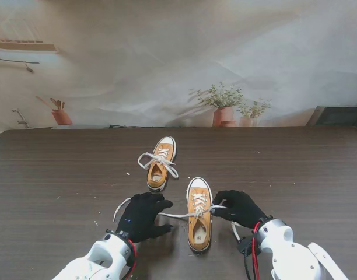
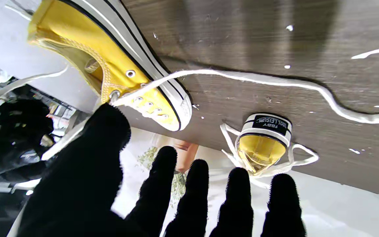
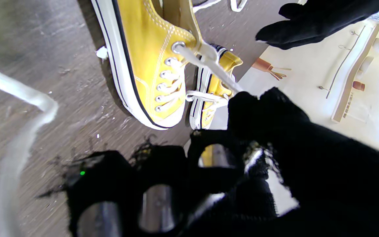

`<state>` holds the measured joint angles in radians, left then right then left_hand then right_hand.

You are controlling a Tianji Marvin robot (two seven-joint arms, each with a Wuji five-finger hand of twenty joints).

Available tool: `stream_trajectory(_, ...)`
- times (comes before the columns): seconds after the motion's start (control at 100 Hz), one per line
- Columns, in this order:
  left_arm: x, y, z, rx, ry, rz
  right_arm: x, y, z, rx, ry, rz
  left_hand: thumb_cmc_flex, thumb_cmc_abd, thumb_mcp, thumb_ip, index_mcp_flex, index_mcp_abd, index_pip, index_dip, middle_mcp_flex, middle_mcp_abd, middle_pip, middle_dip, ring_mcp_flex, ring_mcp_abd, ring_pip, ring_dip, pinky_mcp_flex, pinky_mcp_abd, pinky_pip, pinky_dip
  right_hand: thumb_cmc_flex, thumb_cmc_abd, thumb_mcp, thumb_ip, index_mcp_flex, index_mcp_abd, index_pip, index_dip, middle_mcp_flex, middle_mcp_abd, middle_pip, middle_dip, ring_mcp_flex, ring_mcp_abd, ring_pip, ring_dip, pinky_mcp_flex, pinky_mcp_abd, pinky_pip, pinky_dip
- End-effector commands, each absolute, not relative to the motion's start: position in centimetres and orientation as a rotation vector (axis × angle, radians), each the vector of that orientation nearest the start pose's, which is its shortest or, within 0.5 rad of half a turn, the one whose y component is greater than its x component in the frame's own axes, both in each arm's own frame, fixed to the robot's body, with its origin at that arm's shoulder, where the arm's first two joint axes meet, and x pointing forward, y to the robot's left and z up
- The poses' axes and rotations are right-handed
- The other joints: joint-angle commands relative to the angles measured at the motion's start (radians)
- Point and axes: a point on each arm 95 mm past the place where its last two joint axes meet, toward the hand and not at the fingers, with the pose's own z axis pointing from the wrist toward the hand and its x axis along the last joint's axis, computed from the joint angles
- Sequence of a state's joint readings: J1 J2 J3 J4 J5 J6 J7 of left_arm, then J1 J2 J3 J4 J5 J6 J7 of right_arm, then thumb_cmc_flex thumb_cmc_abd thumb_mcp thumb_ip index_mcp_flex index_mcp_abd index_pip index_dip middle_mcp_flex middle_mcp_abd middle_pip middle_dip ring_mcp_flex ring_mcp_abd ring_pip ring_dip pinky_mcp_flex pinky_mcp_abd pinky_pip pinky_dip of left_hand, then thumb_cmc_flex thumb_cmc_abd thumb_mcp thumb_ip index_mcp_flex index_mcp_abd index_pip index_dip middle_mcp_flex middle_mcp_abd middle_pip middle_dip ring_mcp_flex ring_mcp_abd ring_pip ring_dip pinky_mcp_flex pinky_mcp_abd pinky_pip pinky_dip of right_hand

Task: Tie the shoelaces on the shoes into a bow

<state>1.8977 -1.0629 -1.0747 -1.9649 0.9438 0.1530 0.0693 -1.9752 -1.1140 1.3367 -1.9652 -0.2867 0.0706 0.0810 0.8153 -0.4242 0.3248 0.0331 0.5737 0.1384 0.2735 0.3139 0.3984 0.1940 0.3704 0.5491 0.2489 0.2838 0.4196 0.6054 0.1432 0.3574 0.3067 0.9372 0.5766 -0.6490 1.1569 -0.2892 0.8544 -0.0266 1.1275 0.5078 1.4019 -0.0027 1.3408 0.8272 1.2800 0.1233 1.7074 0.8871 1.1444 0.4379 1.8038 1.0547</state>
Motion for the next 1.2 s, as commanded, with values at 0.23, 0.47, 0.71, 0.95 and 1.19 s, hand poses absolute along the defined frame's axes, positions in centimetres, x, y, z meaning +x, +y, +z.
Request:
stream_trajectory(0.23,28.1,-11.7,-34.1,-1.353,1.603,-1.56,29.2,2.3,-32.7,-2.258,-1.218,-1.987,-0.02,-0.087,0.095,-0.014,0.09,0.039,0.026,0.031,0.058,0.018,0.031,-0.008,0.051,0.019,0.049,-0.034,-0.097,0.016,0.504,-0.216,-0.003,-0.004,0.025,-0.016,0.049,-0.043,0.013,0.006,0.047,0.002,0.014,0.019,0.027,-0.019,0.089,0.019,0.043,-0.01,0.29,0.012)
stream_trajectory(0.47,29.1,-12.1,-35.6,-1.34,1.581,-1.502,29.2,2.5,-32.9,-2.271,-1.199,-1.969,-0.006,-0.109,0.154,-0.018,0.115,0.037,0.102,0.072,0.084,0.031,0.058,0.0,0.078,0.022,0.083,-0.038,-0.074,0.031,0.603,-0.318,0.001,-0.001,0.022,-0.015,0.048,-0.044,0.011,0.008,0.045,0.001,0.008,0.017,0.027,-0.018,0.087,0.017,0.042,-0.009,0.29,0.004)
stream_trajectory(0.71,30.1,-12.6,-36.5,-1.357,1.578,-1.503,29.0,2.8,-33.1,-2.265,-1.193,-1.951,-0.011,-0.112,0.187,-0.03,0.129,0.021,0.177,0.095,0.105,0.029,0.082,0.009,0.097,0.021,0.11,-0.039,-0.063,0.039,0.64,-0.342,0.005,0.004,0.018,-0.014,0.045,-0.042,0.008,0.012,0.042,0.006,0.007,0.016,0.026,-0.012,0.086,0.013,0.041,-0.008,0.29,-0.008)
stream_trajectory(0.95,31.1,-13.6,-37.7,-1.35,1.561,-1.51,28.6,2.7,-33.1,-2.263,-1.201,-1.934,-0.004,-0.127,0.229,-0.037,0.132,-0.005,0.281,0.129,0.138,0.022,0.113,0.022,0.132,0.018,0.138,-0.038,-0.031,0.051,0.686,-0.355,0.01,0.009,0.014,-0.013,0.042,-0.041,0.008,0.017,0.04,0.002,0.011,0.016,0.026,-0.012,0.086,0.01,0.04,-0.008,0.29,-0.015)
stream_trajectory(1.19,31.9,-14.6,-39.0,-1.349,1.528,-1.533,28.2,2.4,-33.2,-2.27,-1.197,-1.911,0.048,-0.153,0.208,-0.078,0.137,-0.05,0.362,0.136,0.174,0.01,0.137,0.028,0.159,0.018,0.158,-0.04,-0.012,0.058,0.714,-0.369,0.014,0.009,0.013,-0.012,0.042,-0.039,0.007,0.018,0.041,0.007,0.013,0.015,0.026,-0.008,0.087,0.009,0.04,-0.007,0.29,-0.018)
